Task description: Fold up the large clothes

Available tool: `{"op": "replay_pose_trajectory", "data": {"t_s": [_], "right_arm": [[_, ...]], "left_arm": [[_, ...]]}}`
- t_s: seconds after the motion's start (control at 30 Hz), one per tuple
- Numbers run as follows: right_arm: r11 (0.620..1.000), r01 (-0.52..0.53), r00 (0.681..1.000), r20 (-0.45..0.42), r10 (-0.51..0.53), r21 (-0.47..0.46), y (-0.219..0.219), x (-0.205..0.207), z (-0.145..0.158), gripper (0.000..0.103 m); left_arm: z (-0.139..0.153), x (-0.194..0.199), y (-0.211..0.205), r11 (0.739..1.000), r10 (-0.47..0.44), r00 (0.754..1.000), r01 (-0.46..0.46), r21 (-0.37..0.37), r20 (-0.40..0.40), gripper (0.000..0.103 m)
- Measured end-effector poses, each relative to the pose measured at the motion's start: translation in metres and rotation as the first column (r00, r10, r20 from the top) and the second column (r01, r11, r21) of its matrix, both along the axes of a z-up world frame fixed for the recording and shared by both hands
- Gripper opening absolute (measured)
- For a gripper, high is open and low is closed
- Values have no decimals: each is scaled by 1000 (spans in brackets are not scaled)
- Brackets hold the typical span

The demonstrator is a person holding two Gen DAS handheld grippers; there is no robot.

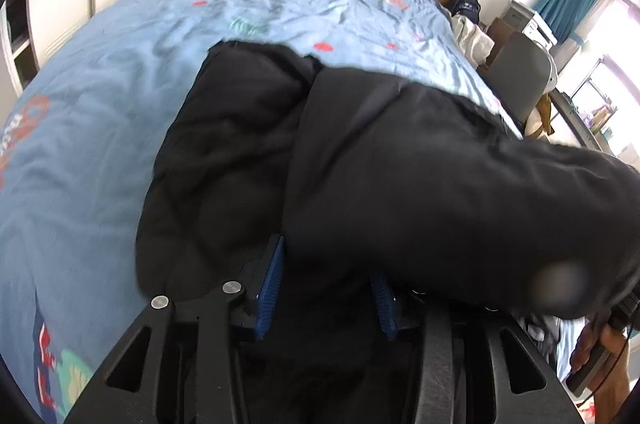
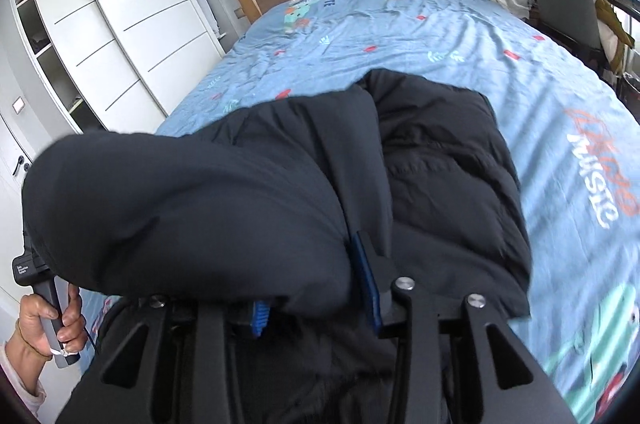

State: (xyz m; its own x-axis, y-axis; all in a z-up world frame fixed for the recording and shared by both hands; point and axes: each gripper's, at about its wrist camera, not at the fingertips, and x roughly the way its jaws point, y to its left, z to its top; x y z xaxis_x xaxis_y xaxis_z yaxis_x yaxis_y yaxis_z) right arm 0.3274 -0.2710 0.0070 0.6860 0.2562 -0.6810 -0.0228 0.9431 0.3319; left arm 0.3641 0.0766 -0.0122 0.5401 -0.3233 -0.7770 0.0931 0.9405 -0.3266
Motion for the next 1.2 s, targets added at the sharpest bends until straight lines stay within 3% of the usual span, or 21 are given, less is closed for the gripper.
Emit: {"op": "replay_pose_trajectory", "data": {"t_s": [0.2, 0.33, 0.5, 0.67, 0.77, 0.83, 1.0, 1.1, 1.2], "right_arm": [[999, 29, 999, -32, -29, -22, -15, -54, 1, 49], [996, 55, 998, 6, -55, -68, -24, -76, 25, 51], [995, 19, 994, 109, -8, -95, 0, -56, 76, 66], [992, -72, 985, 146, 87, -105, 44, -19, 90, 72], [981, -129, 980, 133, 148, -142, 70, 5, 79, 72], [973, -157, 979, 105, 176, -170, 80, 20, 63, 72], [949, -168, 986, -30, 166, -266, 72, 39, -14, 72], [966, -160, 987, -2, 163, -204, 57, 37, -43, 74], [967, -148, 988, 10, 154, -207, 53, 45, -55, 74]], "left_arm": [[9, -41, 21, 1000, -21, 1000, 21, 13, -13, 41], [38, -45, 25, 1000, -21, 999, 20, 20, 48, 45], [75, -28, 4, 999, -38, 990, 37, 11, 133, 57], [81, 0, -36, 997, -77, 984, 73, 32, 161, 61], [68, 15, -59, 993, -103, 982, 91, 78, 158, 64], [50, 24, -71, 984, -106, 982, 81, 155, 159, 65], [-18, 36, -67, 974, -81, 991, 57, 217, 104, 68], [-39, 37, -68, 972, -80, 989, 50, 231, 121, 70], [-49, 50, -77, 965, -72, 990, 37, 261, 123, 70]]}}
